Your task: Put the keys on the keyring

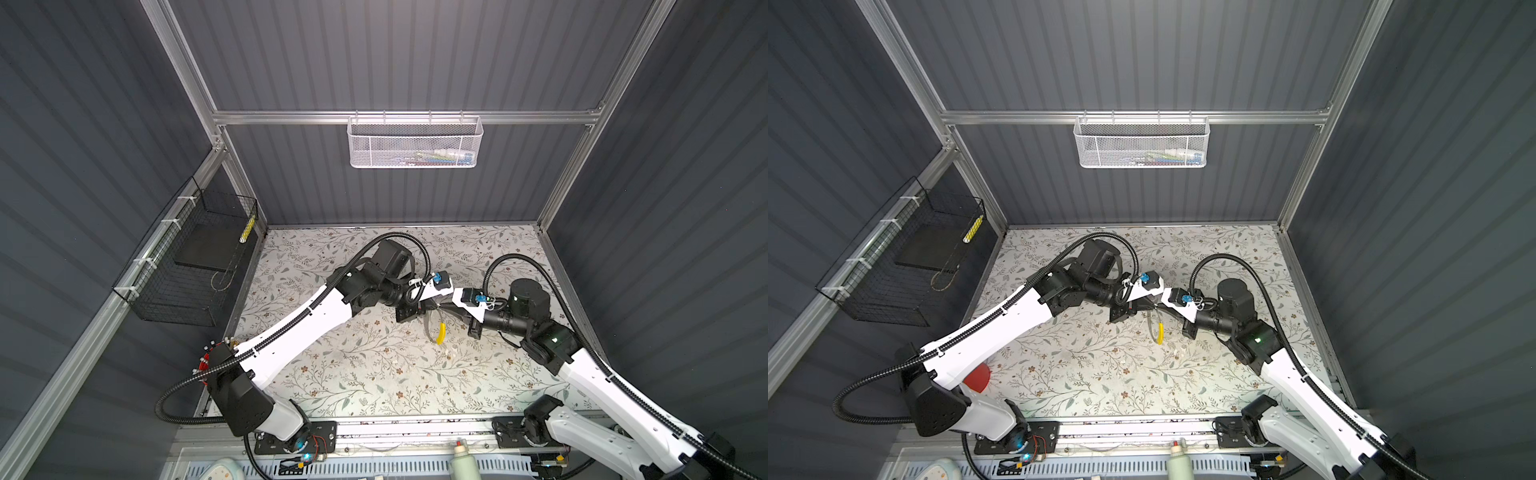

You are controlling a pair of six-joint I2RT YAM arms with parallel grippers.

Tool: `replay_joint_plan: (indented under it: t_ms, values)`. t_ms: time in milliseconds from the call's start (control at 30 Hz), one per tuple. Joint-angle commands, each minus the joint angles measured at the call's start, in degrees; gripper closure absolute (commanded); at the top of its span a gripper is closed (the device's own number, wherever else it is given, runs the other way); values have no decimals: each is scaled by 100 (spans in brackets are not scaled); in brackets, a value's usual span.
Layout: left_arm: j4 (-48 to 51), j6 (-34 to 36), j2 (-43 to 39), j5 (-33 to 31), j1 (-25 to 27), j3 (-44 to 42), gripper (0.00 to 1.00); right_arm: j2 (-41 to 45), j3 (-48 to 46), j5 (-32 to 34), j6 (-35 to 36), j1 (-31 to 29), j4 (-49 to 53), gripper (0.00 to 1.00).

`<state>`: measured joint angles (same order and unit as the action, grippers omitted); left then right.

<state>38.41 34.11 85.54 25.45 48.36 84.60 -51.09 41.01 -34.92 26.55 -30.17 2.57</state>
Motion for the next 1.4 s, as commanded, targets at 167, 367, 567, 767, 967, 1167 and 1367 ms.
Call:
replay_joint_plan:
  t_ms: [167,367,567,767,967,1167,1367]
  values:
    - [-1937,-198,-1154,-838,55,-1605,65,99,-255,-176,-604,-22,-717,100]
    - [-2851,-491,-1601,-835,57,-2310,66,129,-434,-285,-945,-22,-1263,100]
    - [-3281,-523,-1612,-761,55,-2542,67,86,-452,-376,-1166,-22,-1603,100]
    - [-3562,-405,-1578,-840,56,-2681,76,108,-451,-399,-1330,-24,-1741,100]
    - [-3721,-249,-1600,-820,89,-2772,85,91,-411,-236,-1539,-23,-1828,100]
    - [-3729,-84,-1637,-901,228,-2900,89,-84,-487,-263,-1916,-19,-2259,100]
    - [-3588,166,-1636,-1085,333,-2903,94,-198,-533,-237,-2101,-22,-2545,100]
